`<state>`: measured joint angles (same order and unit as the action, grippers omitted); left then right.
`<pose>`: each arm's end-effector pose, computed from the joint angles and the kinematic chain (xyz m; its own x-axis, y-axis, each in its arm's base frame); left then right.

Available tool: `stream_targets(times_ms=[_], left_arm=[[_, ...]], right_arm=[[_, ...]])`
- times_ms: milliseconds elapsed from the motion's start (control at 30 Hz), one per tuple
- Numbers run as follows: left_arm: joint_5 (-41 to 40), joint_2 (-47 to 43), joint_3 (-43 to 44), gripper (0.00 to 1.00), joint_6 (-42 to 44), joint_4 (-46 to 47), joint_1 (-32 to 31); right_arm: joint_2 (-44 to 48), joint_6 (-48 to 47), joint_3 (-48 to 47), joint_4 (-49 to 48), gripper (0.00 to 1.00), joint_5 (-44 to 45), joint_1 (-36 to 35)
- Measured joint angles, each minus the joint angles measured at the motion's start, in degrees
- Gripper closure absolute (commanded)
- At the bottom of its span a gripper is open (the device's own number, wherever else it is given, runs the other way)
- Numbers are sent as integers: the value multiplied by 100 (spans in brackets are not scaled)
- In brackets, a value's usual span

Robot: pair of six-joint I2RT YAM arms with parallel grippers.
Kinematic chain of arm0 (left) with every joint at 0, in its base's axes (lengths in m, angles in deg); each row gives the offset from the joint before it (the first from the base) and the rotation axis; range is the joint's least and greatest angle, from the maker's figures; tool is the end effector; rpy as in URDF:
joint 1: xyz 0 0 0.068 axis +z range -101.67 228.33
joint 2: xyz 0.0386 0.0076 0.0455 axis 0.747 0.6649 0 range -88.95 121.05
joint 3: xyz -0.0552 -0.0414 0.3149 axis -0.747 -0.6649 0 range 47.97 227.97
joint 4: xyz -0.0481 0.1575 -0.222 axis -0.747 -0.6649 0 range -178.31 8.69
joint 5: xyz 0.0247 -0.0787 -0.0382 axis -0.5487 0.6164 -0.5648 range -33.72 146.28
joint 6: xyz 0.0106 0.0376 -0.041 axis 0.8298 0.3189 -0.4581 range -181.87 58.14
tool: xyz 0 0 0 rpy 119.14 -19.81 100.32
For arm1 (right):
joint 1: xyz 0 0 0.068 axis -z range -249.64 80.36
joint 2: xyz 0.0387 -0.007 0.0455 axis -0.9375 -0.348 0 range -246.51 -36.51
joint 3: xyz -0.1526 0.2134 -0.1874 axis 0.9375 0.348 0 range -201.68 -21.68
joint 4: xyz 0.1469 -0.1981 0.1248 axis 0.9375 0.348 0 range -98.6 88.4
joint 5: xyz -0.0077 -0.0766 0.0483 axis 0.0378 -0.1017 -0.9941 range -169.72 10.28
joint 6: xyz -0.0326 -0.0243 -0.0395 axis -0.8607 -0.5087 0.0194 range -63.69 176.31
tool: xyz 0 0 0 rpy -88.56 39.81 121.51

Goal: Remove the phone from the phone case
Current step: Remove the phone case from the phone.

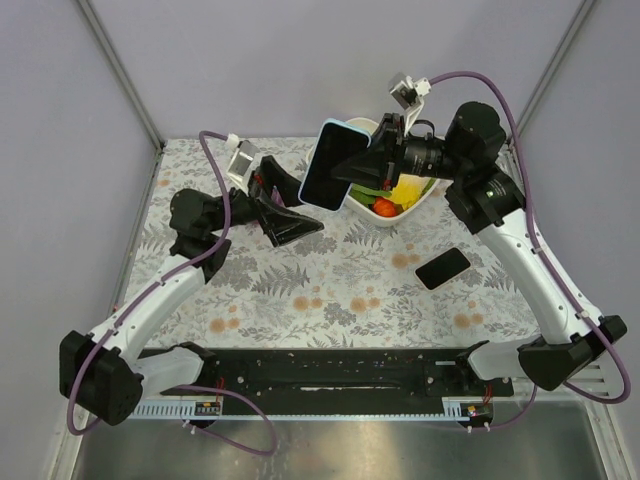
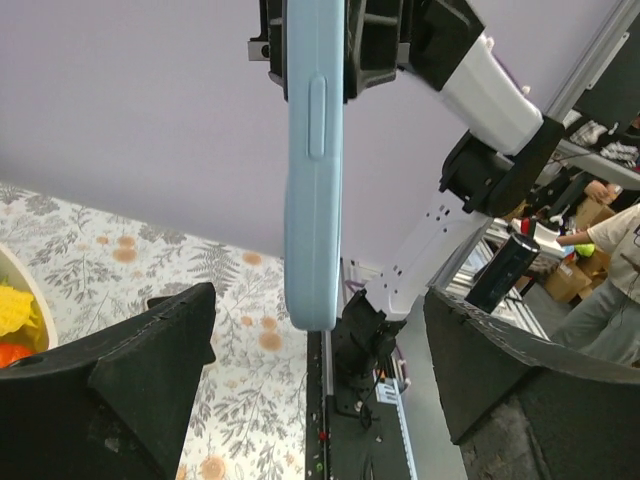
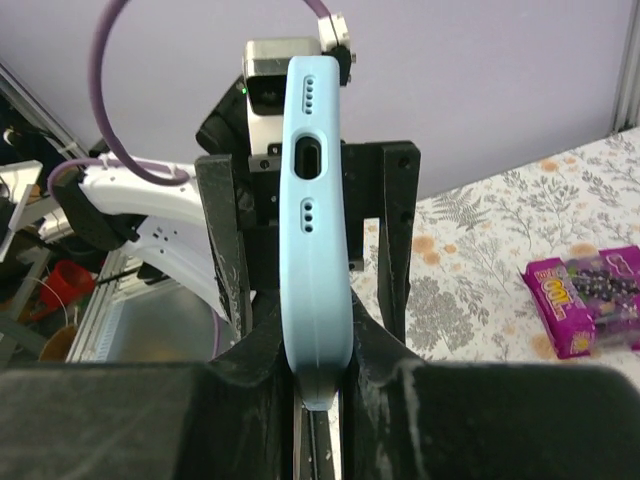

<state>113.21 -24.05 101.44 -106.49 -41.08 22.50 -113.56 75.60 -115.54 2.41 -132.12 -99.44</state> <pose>0.1996 -0.1334 0.4518 -0.3228 -0.2698 -0.9072 0.9442 -0.0256 -0.3283 0.2269 0.1661 0.5633 -0.2434 0.0930 -0.9655 -0.9608 0.1132 0.2531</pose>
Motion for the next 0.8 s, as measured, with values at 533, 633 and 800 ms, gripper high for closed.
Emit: stream_targets(times_ms=[533,633,800], left_arm=[[-807,125,-229,42,-1001,1169,-2],[-863,133,-229,54,-979,1051,-15],[-916,133,-225,95,-981,916,-42]], right_arm=[[-229,1246,487,-1403,100,-122,61],[-229,1320,564,-1510,100,-129,61],[-232,1495,728,-1867,100,-149,63]])
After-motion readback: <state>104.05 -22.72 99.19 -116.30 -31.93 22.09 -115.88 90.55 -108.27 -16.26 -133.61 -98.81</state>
